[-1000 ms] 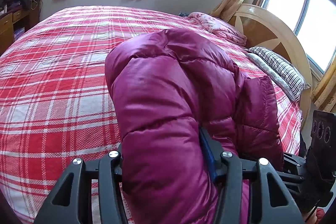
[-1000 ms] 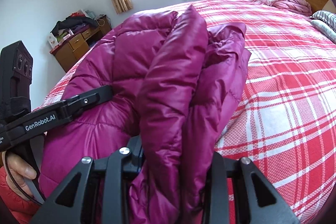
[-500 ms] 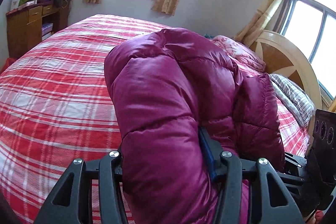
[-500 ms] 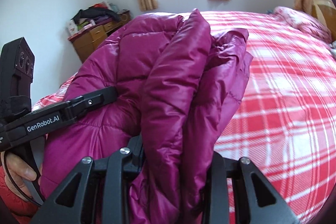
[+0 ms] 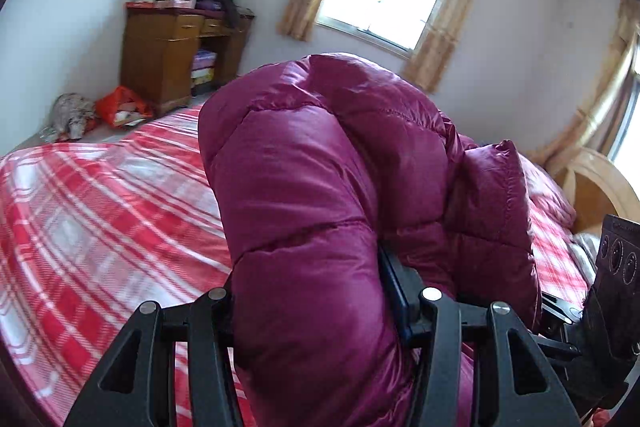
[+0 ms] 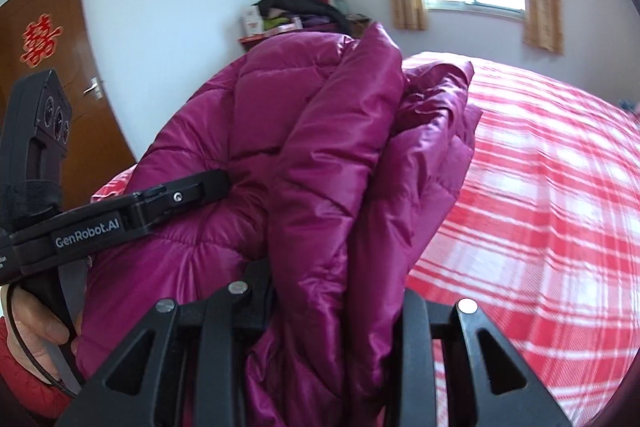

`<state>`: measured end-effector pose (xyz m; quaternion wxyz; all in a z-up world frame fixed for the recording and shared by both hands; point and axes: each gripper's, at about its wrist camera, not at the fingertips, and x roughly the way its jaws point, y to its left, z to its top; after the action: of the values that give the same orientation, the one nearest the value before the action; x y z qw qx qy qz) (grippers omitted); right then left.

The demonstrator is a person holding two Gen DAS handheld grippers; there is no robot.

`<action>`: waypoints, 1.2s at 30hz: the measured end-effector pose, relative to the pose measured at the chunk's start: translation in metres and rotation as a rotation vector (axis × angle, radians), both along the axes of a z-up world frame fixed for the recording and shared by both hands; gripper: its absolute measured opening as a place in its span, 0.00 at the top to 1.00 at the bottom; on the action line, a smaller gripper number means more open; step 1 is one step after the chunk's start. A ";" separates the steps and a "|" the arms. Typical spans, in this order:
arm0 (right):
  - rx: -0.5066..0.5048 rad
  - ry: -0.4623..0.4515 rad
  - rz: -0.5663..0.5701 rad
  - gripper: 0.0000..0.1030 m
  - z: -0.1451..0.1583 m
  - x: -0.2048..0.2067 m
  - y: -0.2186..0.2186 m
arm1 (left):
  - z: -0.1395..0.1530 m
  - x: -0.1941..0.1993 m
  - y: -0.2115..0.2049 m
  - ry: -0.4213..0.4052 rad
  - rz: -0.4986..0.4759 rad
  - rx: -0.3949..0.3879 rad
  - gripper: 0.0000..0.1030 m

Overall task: Fold large clothes
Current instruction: 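Lift the folded jacket with both tools and carry it toward the bed corner, then lower the folded jacket onto the bed corner with both tools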

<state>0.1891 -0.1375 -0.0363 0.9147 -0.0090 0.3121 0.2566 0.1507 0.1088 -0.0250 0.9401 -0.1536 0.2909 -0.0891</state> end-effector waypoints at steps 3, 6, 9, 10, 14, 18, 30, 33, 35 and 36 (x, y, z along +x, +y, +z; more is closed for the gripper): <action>-0.009 -0.020 0.084 0.67 0.002 0.014 0.033 | 0.005 -0.001 0.036 -0.012 0.102 0.001 0.49; 0.009 -0.037 0.169 0.67 0.002 0.033 0.070 | 0.006 0.001 0.070 -0.023 0.192 0.021 0.49; 0.038 -0.044 0.244 0.67 -0.006 0.051 0.105 | 0.001 0.007 0.099 -0.009 0.270 0.049 0.49; 0.048 -0.040 0.264 0.67 -0.010 0.055 0.115 | -0.002 0.011 0.108 -0.002 0.293 0.062 0.49; 0.070 -0.010 0.335 0.67 -0.030 0.073 0.151 | -0.019 0.026 0.132 0.037 0.375 0.098 0.49; 0.081 0.039 0.377 0.67 -0.055 0.091 0.180 | -0.039 0.045 0.157 0.090 0.428 0.123 0.49; 0.091 0.201 0.410 0.66 -0.108 0.132 0.202 | -0.074 0.068 0.205 0.186 0.534 0.088 0.49; 0.067 0.199 0.409 0.62 -0.111 0.133 0.204 | -0.084 0.070 0.209 0.202 0.549 0.065 0.48; 0.057 0.193 0.411 0.60 -0.115 0.131 0.204 | -0.092 0.069 0.213 0.203 0.551 0.042 0.47; 0.058 0.194 0.412 0.59 -0.115 0.132 0.203 | -0.097 0.068 0.217 0.196 0.552 0.025 0.46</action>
<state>0.3215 0.0659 -0.1513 0.8086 -0.0218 0.3827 0.4465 0.2185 0.3254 -0.1216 0.8981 -0.2231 0.3286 0.1890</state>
